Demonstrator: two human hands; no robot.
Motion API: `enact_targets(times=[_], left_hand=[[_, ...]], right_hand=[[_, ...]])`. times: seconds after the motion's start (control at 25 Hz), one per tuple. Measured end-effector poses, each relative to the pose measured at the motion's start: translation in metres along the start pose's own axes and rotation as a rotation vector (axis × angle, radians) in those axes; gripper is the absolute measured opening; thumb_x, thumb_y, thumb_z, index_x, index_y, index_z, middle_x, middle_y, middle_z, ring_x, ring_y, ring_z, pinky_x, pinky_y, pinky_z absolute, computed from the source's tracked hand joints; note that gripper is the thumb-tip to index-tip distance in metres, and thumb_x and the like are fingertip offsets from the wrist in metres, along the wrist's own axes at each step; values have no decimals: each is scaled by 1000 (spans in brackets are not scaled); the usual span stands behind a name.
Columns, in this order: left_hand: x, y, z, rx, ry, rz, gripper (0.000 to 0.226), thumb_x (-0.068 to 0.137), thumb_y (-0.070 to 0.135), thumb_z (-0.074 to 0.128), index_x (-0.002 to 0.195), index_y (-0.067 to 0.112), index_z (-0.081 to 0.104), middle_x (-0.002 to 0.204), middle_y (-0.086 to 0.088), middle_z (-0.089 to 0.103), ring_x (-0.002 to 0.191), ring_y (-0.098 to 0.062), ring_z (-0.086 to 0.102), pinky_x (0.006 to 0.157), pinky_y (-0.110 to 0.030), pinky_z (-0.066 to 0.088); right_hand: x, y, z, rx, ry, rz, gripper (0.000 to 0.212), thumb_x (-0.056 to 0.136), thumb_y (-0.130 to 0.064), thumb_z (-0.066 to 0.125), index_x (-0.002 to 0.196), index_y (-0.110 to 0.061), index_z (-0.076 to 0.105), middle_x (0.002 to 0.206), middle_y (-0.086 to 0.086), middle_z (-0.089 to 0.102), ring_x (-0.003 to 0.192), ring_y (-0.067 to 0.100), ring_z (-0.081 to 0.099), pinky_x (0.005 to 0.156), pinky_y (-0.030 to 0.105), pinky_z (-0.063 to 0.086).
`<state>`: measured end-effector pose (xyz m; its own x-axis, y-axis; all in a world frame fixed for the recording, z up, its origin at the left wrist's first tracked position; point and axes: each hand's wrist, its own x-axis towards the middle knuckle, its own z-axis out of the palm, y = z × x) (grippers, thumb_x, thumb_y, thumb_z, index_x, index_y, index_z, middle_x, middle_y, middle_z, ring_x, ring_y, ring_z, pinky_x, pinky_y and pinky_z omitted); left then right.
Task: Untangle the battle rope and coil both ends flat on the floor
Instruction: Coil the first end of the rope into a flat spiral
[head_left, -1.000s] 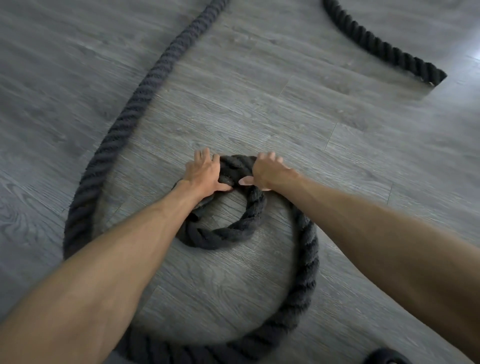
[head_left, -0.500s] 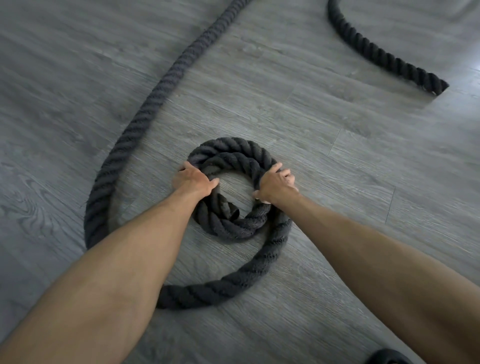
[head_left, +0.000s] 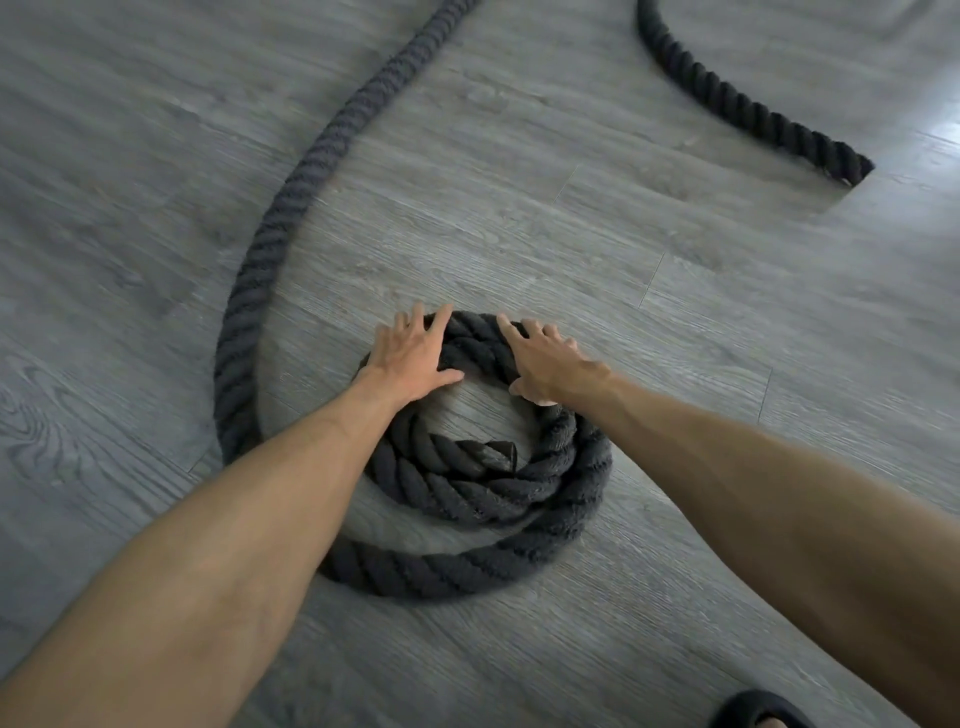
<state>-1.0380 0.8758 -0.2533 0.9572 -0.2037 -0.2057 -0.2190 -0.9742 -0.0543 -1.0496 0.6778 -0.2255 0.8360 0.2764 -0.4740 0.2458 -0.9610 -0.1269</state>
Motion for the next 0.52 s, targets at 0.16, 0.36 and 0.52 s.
enact_targets(times=[0.16, 0.36, 0.52], left_hand=[[-5, 3, 3, 9, -18, -141, 92, 81, 67, 62, 147, 13, 26, 136, -24, 42, 114, -38, 50, 90, -46, 47], [-15, -19, 4, -173, -114, -489, 103, 80, 69, 62, 147, 3, 20, 135, -25, 46, 118, -34, 53, 91, -41, 49], [-20, -27, -5, -189, -215, -586, 104, 79, 70, 62, 146, 1, 22, 140, -17, 49, 127, -29, 51, 91, -33, 45]], right_hand=[[-15, -1, 19, 63, 56, 235, 102, 91, -38, 70, 158, -6, -1, 153, 25, 24, 139, 44, 30, 102, 66, 41], [-20, 7, 20, 194, 97, 509, 98, 96, -61, 50, 159, -8, -5, 153, 30, 20, 137, 46, 32, 99, 62, 44], [-13, 0, 3, 268, 79, 509, 95, 100, -61, 40, 158, 0, -3, 155, 36, 20, 141, 47, 31, 113, 48, 31]])
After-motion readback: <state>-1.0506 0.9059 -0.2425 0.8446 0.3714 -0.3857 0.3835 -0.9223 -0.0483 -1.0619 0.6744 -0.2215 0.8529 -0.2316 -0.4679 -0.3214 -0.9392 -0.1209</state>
